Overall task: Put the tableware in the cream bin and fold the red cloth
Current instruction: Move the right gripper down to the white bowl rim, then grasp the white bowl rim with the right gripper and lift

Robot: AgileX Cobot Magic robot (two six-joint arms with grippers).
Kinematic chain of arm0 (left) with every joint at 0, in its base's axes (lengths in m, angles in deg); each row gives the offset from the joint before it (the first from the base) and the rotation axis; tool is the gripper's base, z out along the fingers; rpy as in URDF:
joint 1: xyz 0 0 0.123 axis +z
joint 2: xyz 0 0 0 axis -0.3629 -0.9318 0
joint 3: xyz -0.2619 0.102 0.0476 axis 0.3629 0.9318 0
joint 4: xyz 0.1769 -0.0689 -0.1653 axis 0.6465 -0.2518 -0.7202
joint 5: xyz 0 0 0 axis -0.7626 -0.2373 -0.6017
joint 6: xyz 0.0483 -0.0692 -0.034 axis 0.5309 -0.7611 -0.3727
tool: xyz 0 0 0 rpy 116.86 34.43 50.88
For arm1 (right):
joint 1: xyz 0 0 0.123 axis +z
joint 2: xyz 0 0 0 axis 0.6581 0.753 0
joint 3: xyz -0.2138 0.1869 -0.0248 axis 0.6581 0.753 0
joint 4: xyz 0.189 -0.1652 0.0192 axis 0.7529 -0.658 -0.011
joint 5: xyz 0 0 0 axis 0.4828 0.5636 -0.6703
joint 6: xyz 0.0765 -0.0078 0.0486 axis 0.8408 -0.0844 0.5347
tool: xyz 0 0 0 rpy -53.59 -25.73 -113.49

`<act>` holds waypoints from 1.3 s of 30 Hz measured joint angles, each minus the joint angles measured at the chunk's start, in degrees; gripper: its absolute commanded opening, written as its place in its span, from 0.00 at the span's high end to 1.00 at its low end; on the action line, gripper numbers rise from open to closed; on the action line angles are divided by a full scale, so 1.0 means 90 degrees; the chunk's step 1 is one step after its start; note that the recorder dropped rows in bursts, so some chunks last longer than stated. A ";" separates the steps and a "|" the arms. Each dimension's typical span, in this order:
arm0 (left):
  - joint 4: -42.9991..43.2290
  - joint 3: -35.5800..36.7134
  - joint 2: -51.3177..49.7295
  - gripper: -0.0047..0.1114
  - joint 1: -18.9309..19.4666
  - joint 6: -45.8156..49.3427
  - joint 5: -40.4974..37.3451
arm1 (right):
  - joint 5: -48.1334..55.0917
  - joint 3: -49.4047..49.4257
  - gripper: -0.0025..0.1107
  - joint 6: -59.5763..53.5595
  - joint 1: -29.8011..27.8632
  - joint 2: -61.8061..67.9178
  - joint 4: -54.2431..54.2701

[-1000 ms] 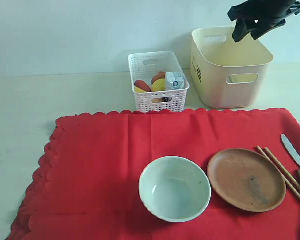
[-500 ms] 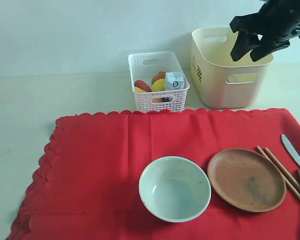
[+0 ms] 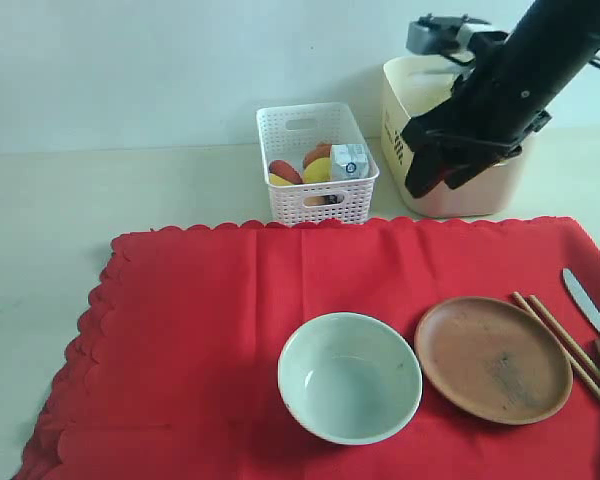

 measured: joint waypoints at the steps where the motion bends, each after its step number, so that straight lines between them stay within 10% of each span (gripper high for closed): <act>1: 0.0000 0.0000 0.0000 0.96 0.0000 0.0000 0.0000 | 0.0002 0.0117 0.52 -0.0128 0.0116 -0.0004 0.0000; 13: 0.0000 0.0000 0.0000 0.96 0.0000 0.0000 0.0000 | -0.0395 0.1305 0.52 -0.1339 0.1334 -0.0004 -0.0096; 39: 0.0000 0.0000 0.0000 0.96 0.0000 0.0000 0.0000 | -0.0873 0.1749 0.51 -0.1342 0.1439 0.0786 -0.0419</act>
